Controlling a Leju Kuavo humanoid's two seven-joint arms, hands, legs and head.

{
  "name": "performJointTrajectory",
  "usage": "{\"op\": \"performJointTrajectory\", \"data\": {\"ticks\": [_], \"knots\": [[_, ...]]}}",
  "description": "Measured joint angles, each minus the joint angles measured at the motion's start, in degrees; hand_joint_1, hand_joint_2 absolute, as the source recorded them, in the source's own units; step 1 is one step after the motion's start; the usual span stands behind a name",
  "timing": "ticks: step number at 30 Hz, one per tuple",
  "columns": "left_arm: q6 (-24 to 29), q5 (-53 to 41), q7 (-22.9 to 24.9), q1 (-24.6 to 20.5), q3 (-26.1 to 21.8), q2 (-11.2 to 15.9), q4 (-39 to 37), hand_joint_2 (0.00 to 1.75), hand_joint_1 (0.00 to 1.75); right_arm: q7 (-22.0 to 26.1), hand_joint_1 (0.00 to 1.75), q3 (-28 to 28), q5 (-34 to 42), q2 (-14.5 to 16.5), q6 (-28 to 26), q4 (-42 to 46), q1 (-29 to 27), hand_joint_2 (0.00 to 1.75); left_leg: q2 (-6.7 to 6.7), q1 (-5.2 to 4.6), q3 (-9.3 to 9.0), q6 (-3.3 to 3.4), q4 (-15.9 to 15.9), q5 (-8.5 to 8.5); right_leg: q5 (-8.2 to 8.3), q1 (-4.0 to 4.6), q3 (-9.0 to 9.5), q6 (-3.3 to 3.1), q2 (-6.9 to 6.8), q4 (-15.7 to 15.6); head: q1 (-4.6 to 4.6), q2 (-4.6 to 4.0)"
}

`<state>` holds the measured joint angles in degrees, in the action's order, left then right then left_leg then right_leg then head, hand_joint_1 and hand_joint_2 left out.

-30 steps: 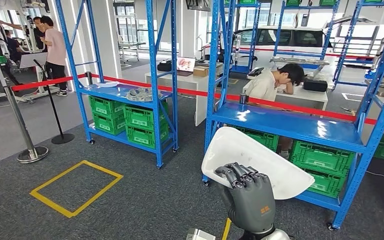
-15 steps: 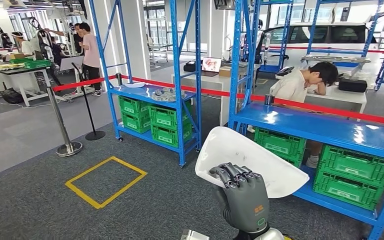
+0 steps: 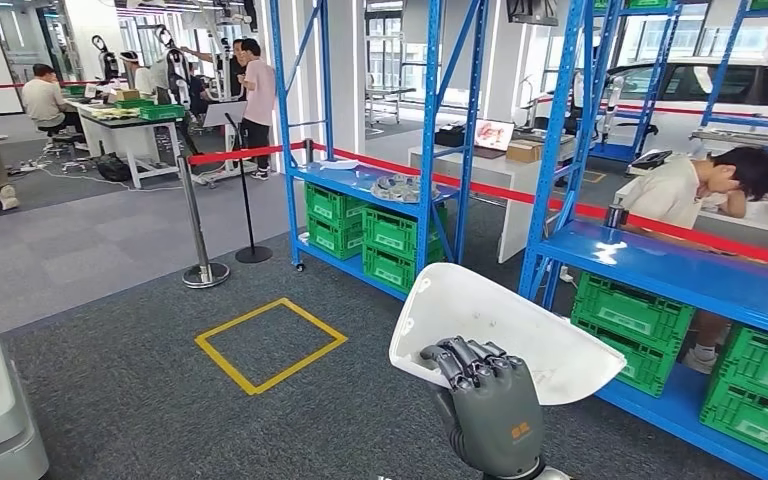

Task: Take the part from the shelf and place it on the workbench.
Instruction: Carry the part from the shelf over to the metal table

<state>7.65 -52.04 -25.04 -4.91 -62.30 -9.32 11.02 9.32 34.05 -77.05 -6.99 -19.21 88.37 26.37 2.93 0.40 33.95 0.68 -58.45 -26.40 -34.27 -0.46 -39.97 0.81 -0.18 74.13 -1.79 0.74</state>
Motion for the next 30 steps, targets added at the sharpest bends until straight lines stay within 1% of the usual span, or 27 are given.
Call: {"op": "performJointTrajectory", "data": {"ticks": [1, 2, 3, 4, 5, 7, 8, 9, 10, 11, 12, 13, 14, 15, 16, 18, 19, 20, 22, 23, 24, 25, 26, 27, 28, 29, 30], "knots": [[0.0, 0.0, 0.0, 0.0, 0.0, -0.1, 0.0, 1.75, 0.0, 0.0, 1.75, 0.0, 0.0, 0.0, 0.1, 0.0, 0.0, 1.75, 0.7, 0.01, 0.01, -0.07, -0.1, 0.02, 2.0, -0.04, 1.66, -0.16, 0.33, -3.4, 0.01, 0.0], [0.0, 0.0, -0.1, 0.1, 0.0, -0.1, 0.0, 1.75, 0.0, 0.1, 1.75, 0.0, 0.1, -0.1, 0.2, 0.0, 0.1, 1.75, 1.35, 0.04, 0.06, -0.19, -0.3, 0.04, 3.73, -0.13, 3.72, -0.34, 1.31, -7.7, 0.0, 0.0], [0.0, 0.0, -0.2, 0.0, 0.0, -0.2, 0.0, 1.75, 0.0, 0.1, 1.75, 0.0, 0.2, -0.2, 0.3, 0.0, 0.2, 1.75, 2.0, 0.01, 0.16, -0.44, -0.4, 0.04, 4.99, -0.11, 5.45, -0.45, 2.12, -11.3, -0.02, 0.0], [0.0, 0.0, -0.3, 0.0, 0.0, -0.3, 0.0, 1.75, 0.0, 0.1, 1.75, 0.0, 0.3, -0.2, 0.4, 0.0, 0.3, 1.75, 2.56, 0.02, 0.31, -0.79, -0.4, 0.1, 5.63, -0.06, 6.56, -0.57, 2.74, -13.6, -0.01, 0.0], [0.0, 0.0, -0.3, 0.0, 0.0, -0.3, 0.0, 1.75, 0.0, 0.1, 1.75, 0.0, 0.5, -0.4, 0.4, 0.0, 0.3, 1.75, 3.02, 0.07, 0.46, -1.2, -0.3, 0.19, 5.69, 0.09, 6.97, -0.73, 3.04, -14.6, -0.01, 0.0], [0.0, 0.0, -0.4, 0.2, 0.0, -0.3, 0.0, 1.75, 0.0, 0.2, 1.75, 0.1, 1.0, -0.6, 0.3, 0.0, 0.5, 1.75, 3.78, 0.2, 0.75, -2.03, 0.0, 0.49, 6.03, 0.26, 7.01, -1.36, 2.03, -14.9, 0.01, 0.0], [0.1, -0.1, -0.3, 0.3, 0.0, -0.3, 0.0, 1.75, 0.0, 0.3, 1.75, 0.1, 1.2, -0.7, 0.3, 0.0, 0.5, 1.75, 3.27, 0.17, 1.0, -2.32, -0.2, 0.32, 6.27, 0.22, 7.1, -1.77, 1.51, -15.2, 0.0, 0.0], [0.1, -0.1, -0.3, 0.3, 0.0, -0.3, 0.0, 1.75, 0.0, 0.3, 1.75, 0.1, 1.3, -0.7, 0.2, 0.0, 0.6, 1.75, 2.15, 0.1, 1.61, -2.54, -1.3, -0.47, 6.5, 0.1, 7.19, -2.2, 0.95, -15.5, -0.03, 0.0], [0.1, -0.2, -0.2, 0.3, 0.0, -0.3, 0.0, 1.75, 0.0, 0.3, 1.75, 0.1, 1.4, -0.8, 0.1, 0.0, 0.6, 1.75, 0.65, 0.03, 2.71, -2.71, -3.7, -1.94, 6.68, 0.01, 7.26, -2.54, 0.34, -15.8, -0.05, 0.0], [0.1, -0.2, 0.0, 0.3, 0.0, -0.3, 0.0, 1.75, 0.0, 0.3, 1.75, 0.1, 1.4, -0.9, 0.1, 0.0, 0.5, 1.75, -0.9, 0.0, 4.21, -2.86, -7.0, -3.84, 6.72, 0.1, 7.26, -2.75, -0.25, -15.9, -0.07, 0.0], [0.2, -0.2, 0.1, 0.2, 0.0, -0.3, 0.0, 1.75, 0.0, 0.3, 1.75, 0.1, 1.4, -1.0, 0.0, 0.0, 0.3, 1.75, -1.8, 0.04, 5.93, -3.04, -10.9, -5.76, 6.71, 0.16, 7.21, -2.89, -0.89, -15.9, -0.09, 0.0], [0.2, -0.3, 0.2, 0.2, 0.0, -0.3, 0.0, 1.75, 0.0, 0.3, 1.75, 0.1, 1.4, -1.0, -0.1, 0.0, 0.1, 1.75, -2.18, 0.1, 7.31, -3.19, -14.1, -7.01, 6.69, 0.22, 7.17, -2.92, -1.56, -15.9, -0.09, 0.0], [0.2, -0.3, 0.2, 0.2, 0.0, -0.3, 0.0, 1.75, 0.0, 0.2, 1.75, 0.1, 1.4, -1.1, -0.2, 0.0, -0.1, 1.75, -2.37, 0.14, 7.89, -3.3, -15.7, -7.29, 6.67, 0.24, 7.14, -2.93, -2.22, -15.9, -0.09, 0.0], [0.2, -0.3, 0.2, 0.3, 0.0, -0.3, 0.0, 1.75, 0.0, 0.1, 1.75, 0.1, 1.4, -1.1, -0.3, 0.0, -0.3, 1.75, -2.58, 0.17, 7.38, -3.36, -15.1, -6.53, 6.63, 0.24, 7.13, -2.9, -2.88, -15.9, -0.08, 0.0], [0.1, -0.4, 0.1, 0.3, 0.0, -0.3, 0.0, 1.75, 0.0, 0.0, 1.75, 0.1, 1.3, -1.1, -0.4, 0.0, -0.4, 1.75, -3.04, 0.18, 5.79, -3.37, -12.4, -4.98, 6.58, 0.23, 7.14, -2.82, -3.5, -15.8, -0.08, 0.0], [0.1, -0.4, -0.1, 0.2, 0.0, -0.2, 0.0, 1.75, 0.0, -0.2, 1.75, 0.1, 1.2, -1.2, -0.7, 0.0, -0.4, 1.75, -5.61, 0.08, 1.31, -3.11, -4.5, -1.97, 6.3, 0.43, 7.21, -2.41, -4.6, -15.5, -0.09, 0.0], [0.1, -0.5, -0.3, 0.1, 0.0, -0.2, 0.0, 1.75, 0.0, -0.3, 1.75, 0.1, 1.0, -1.2, -0.7, 0.1, -0.4, 1.75, -6.6, -0.01, -0.15, -2.79, -1.8, -1.22, 6.14, 0.59, 7.24, -2.13, -5.09, -15.4, -0.06, 0.0], [0.0, -0.5, -0.4, 0.0, 0.0, -0.2, 0.0, 1.75, 0.0, -0.4, 1.75, 0.1, 0.9, -1.2, -0.8, 0.1, -0.5, 1.75, -7.21, -0.1, -0.81, -2.42, -0.4, -1.0, 6.02, 0.76, 7.31, -1.82, -5.56, -15.2, -0.04, 0.0], [0.0, -0.6, -0.6, 0.0, 0.0, -0.2, 0.0, 1.75, 0.0, -0.6, 1.75, 0.1, 0.8, -1.2, -0.8, 0.1, -0.4, 1.75, -6.14, -0.22, -0.59, -1.63, -0.2, -0.98, 5.84, 0.78, 7.59, -1.18, -6.57, -15.3, 0.01, 0.0], [0.0, -0.7, -0.7, 0.0, 0.0, -0.2, 0.0, 1.75, 0.0, -0.6, 1.75, 0.1, 0.8, -1.2, -0.8, 0.2, -0.4, 1.75, -5.51, -0.17, -0.64, -1.31, 0.0, -0.87, 5.59, 0.63, 7.68, -0.77, -6.21, -15.1, 0.0, 0.0], [0.0, -0.8, -0.7, 0.0, 0.0, -0.2, 0.0, 1.75, 0.0, -0.6, 1.75, 0.2, 0.7, -1.2, -0.8, 0.3, -0.4, 1.75, -4.87, -0.09, -0.74, -0.97, 0.1, -0.74, 4.9, 0.46, 7.44, -0.38, -5.1, -14.2, 0.01, 0.0], [0.0, -0.8, -0.7, -0.1, 0.0, -0.2, 0.0, 1.75, 0.0, -0.6, 1.75, 0.2, 0.7, -1.2, -0.8, 0.3, -0.4, 1.75, -4.24, 0.04, -0.93, -0.65, 0.2, -0.56, 3.65, 0.3, 6.61, -0.04, -3.52, -12.2, 0.03, 0.0], [0.0, -0.9, -0.7, -0.1, 0.0, -0.2, 0.0, 1.75, 0.0, -0.6, 1.75, 0.2, 0.6, -1.3, -0.8, 0.4, -0.5, 1.75, -3.62, 0.12, -0.91, -0.41, 0.3, -0.43, 1.98, 0.19, 5.1, 0.19, -1.77, -9.0, 0.04, 0.0], [0.0, -0.9, -0.7, -0.2, 0.0, -0.1, 0.0, 1.75, 0.0, -0.6, 1.75, 0.2, 0.5, -1.4, -0.8, 0.4, -0.7, 1.75, -2.92, 0.12, -0.83, -0.23, 0.2, -0.36, 0.18, 0.17, 3.13, 0.26, -0.72, -5.0, 0.06, 0.0], [0.0, -0.9, -0.7, -0.2, 0.0, -0.1, 0.0, 1.75, 0.0, -0.6, 1.75, 0.2, 0.4, -1.5, -0.8, 0.4, -0.9, 1.75, -2.15, 0.11, -0.75, -0.13, 0.2, -0.32, -1.15, 0.17, 1.16, 0.28, -0.3, -1.2, 0.08, 0.0], [0.0, -0.9, -0.7, -0.2, 0.0, -0.1, 0.0, 1.75, 0.0, -0.6, 1.75, 0.2, 0.4, -1.5, -0.8, 0.4, -1.1, 1.75, -1.34, 0.09, -0.7, -0.1, 0.2, -0.31, -1.51, 0.17, -0.21, 0.22, -0.17, 1.1, 0.09, 0.0], [0.0, -0.9, -0.7, -0.1, 0.0, -0.1, 0.0, 1.75, 0.0, -0.6, 1.75, 0.2, 0.4, -1.6, -0.8, 0.4, -1.3, 1.75, -0.54, 0.08, -0.68, -0.1, 0.1, -0.3, -0.7, 0.17, -0.55, 0.09, -0.09, 1.2, 0.1, 0.0]]}}
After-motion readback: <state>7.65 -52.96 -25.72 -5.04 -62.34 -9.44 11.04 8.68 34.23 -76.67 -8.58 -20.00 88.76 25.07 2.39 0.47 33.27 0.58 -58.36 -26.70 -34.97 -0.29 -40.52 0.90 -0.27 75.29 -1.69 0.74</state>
